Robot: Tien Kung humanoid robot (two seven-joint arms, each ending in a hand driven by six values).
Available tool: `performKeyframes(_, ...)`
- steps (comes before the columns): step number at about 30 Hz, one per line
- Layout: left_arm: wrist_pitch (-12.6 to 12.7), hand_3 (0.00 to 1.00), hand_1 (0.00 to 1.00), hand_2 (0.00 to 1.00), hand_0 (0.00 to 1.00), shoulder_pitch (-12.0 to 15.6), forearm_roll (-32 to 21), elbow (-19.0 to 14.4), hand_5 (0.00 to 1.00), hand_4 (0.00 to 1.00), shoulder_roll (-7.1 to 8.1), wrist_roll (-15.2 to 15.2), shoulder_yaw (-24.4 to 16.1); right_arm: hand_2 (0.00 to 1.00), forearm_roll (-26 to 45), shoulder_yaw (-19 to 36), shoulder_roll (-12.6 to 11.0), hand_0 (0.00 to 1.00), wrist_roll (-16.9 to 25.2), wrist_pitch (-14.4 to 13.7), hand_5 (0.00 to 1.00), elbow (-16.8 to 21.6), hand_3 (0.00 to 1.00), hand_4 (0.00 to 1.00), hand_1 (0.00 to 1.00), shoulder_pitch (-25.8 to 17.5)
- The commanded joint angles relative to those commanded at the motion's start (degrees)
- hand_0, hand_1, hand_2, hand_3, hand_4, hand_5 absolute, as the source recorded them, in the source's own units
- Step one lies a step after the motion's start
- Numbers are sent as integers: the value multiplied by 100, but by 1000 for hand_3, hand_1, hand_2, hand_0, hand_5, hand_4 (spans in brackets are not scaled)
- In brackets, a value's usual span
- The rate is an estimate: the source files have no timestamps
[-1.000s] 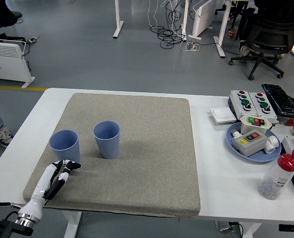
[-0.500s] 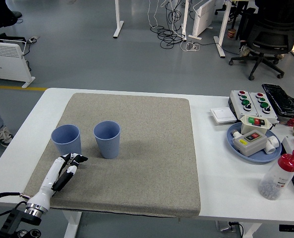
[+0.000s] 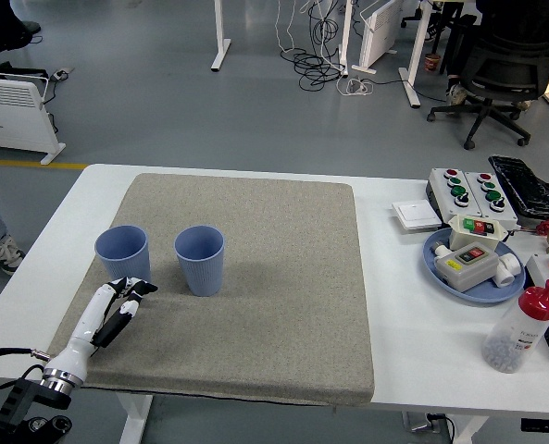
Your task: Push cup pick cup insert cup
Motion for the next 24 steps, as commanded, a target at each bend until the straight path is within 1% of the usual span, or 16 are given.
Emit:
performKeyframes(5, -5, 573, 666, 640, 697, -129, -64, 173, 998, 546, -26, -30, 61, 630, 7, -8, 2, 690, 2, 4, 474, 2, 543, 92, 619, 10)
performKeyframes(11, -5, 571, 667, 640, 699, -365, -118, 396, 998, 544, -94, -57, 112, 629, 57, -37, 4, 690, 17, 4, 473, 3, 543, 91, 619, 46)
performKeyframes(13, -6, 571, 668, 640, 701, -386, -123, 415, 998, 542, -102, -58, 117, 629, 61, -40, 4, 690, 19, 4, 473, 3, 543, 91, 621, 49)
performKeyframes(16, -2, 571, 668, 640, 701, -540, -219, 622, 998, 542, -183, -65, 209, 629, 68, -45, 5, 690, 20, 4, 473, 3, 543, 91, 621, 64)
performKeyframes(24, 17, 572, 668, 639, 709, -776, -431, 1083, 998, 541, -331, -65, 343, 630, 45, -34, 7, 690, 14, 6, 473, 4, 544, 91, 621, 77)
